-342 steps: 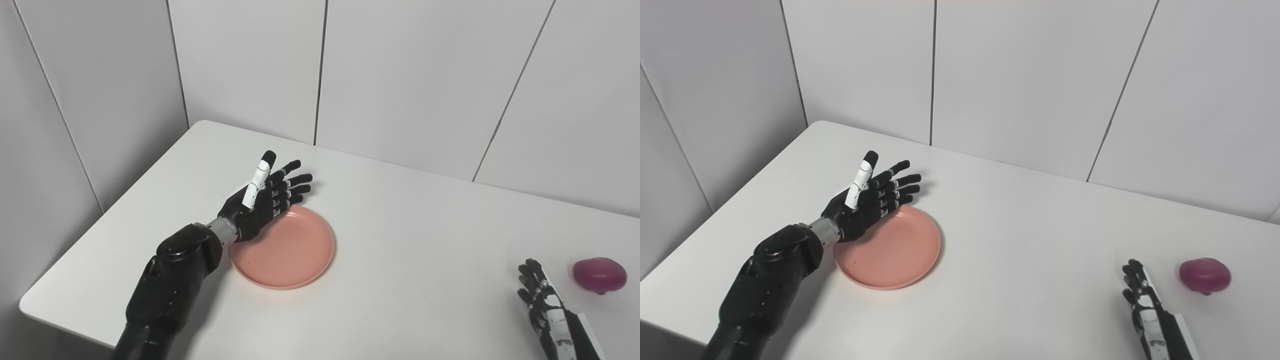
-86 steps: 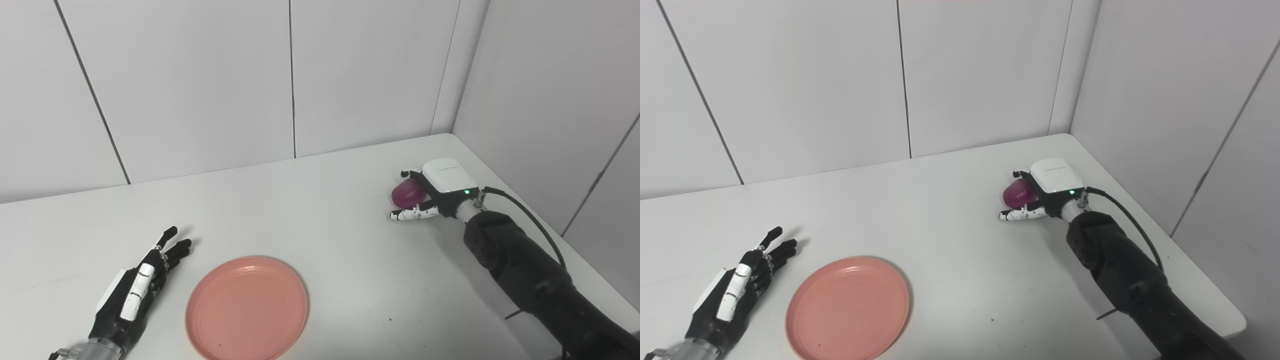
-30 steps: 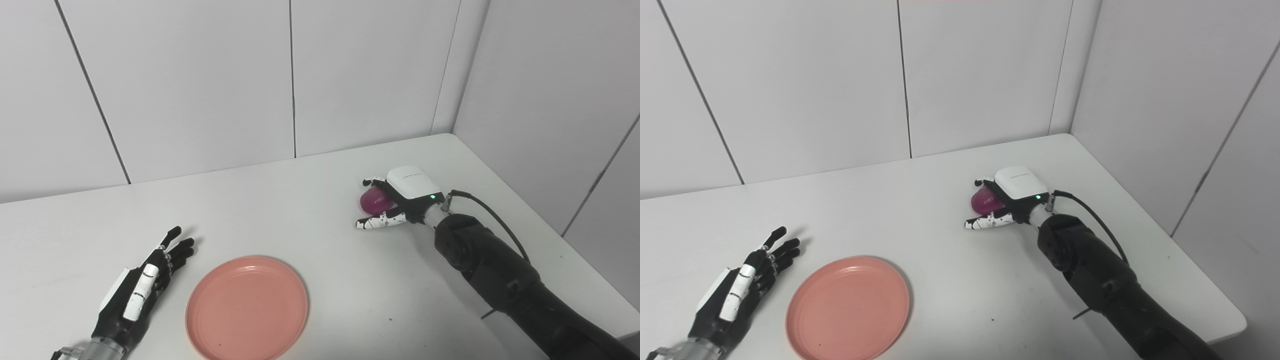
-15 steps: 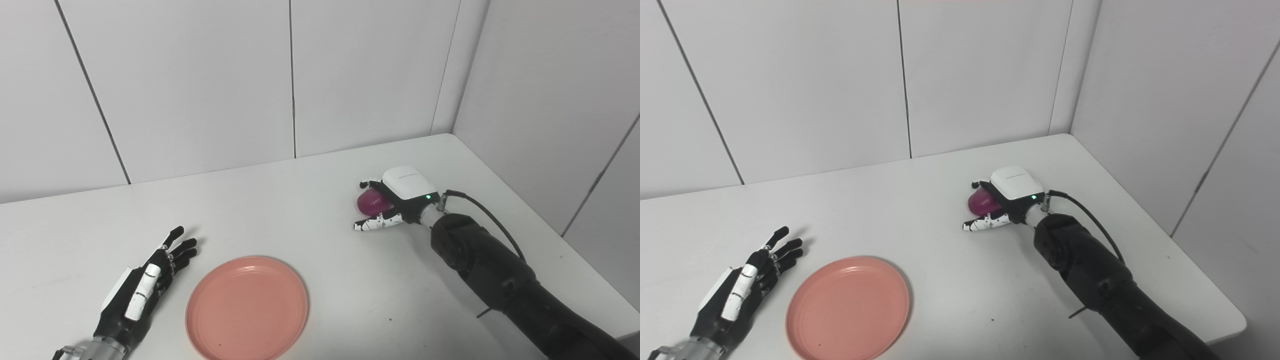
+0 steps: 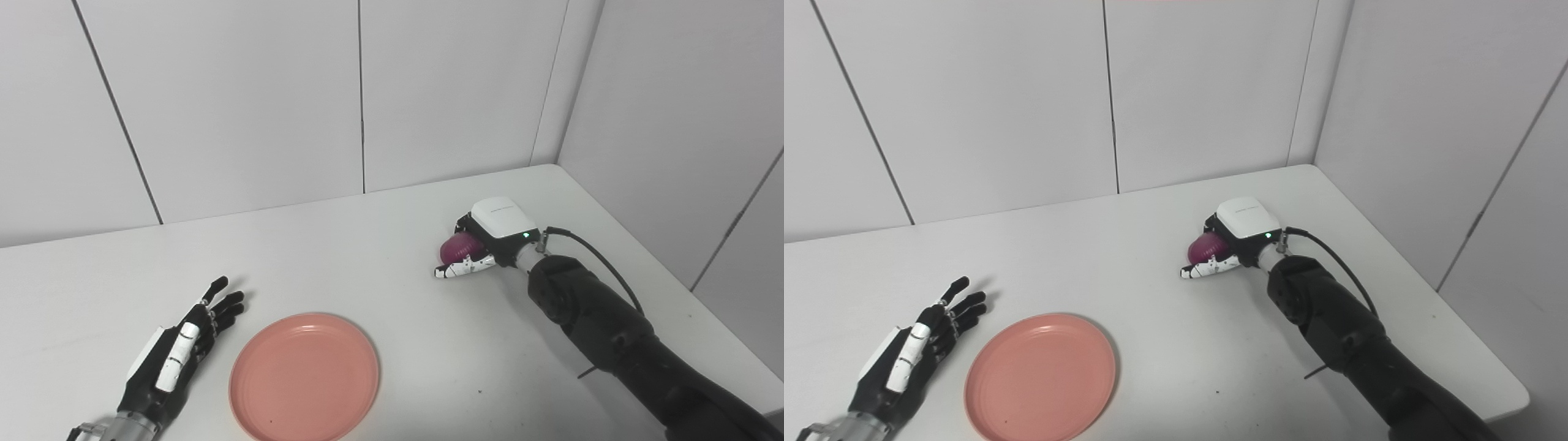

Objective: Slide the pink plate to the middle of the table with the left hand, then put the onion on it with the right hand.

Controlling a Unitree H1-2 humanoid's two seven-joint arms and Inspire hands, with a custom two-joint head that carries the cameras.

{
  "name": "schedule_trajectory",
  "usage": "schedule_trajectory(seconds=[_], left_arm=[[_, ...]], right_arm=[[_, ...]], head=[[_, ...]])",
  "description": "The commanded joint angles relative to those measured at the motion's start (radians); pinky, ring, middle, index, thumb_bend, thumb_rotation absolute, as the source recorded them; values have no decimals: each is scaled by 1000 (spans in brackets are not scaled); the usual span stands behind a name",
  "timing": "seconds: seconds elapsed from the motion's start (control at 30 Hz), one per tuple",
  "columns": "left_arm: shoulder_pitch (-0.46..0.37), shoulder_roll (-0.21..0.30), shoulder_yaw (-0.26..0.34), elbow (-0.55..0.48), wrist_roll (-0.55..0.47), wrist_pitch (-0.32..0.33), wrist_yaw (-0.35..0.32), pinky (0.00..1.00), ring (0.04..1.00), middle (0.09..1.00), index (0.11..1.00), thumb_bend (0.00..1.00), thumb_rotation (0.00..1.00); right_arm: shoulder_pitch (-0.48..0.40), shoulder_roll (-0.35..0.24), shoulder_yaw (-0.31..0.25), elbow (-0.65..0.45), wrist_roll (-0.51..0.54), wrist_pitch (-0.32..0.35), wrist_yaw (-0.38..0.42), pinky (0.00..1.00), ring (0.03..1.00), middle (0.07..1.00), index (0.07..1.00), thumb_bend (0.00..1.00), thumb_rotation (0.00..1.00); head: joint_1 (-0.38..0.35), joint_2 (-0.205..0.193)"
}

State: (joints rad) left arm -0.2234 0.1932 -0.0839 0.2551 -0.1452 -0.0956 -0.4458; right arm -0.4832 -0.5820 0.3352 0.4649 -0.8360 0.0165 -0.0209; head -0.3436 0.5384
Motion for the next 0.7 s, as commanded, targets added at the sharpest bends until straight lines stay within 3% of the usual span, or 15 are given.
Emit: schedule_trajectory(seconds=[0.0,0.2,0.37,0.67], left_arm=[[29,-11,-6,7,-13,2,-1,950,905,911,958,661,983],[33,-11,-6,-6,-16,15,-1,946,906,913,960,646,985],[34,-10,-7,-12,-15,19,-1,943,906,914,962,641,990],[30,-11,-7,-3,-18,15,-5,948,903,913,961,644,985]], right_arm=[[2,-25,6,20,-3,14,30,211,273,340,398,638,787],[7,-29,6,21,4,15,33,227,292,350,413,618,782],[9,-28,4,24,19,-9,20,292,365,416,508,608,767],[3,-32,4,-18,50,-36,24,294,364,424,516,604,822]], head=[[1,1],[1,4],[1,4],[1,4]])
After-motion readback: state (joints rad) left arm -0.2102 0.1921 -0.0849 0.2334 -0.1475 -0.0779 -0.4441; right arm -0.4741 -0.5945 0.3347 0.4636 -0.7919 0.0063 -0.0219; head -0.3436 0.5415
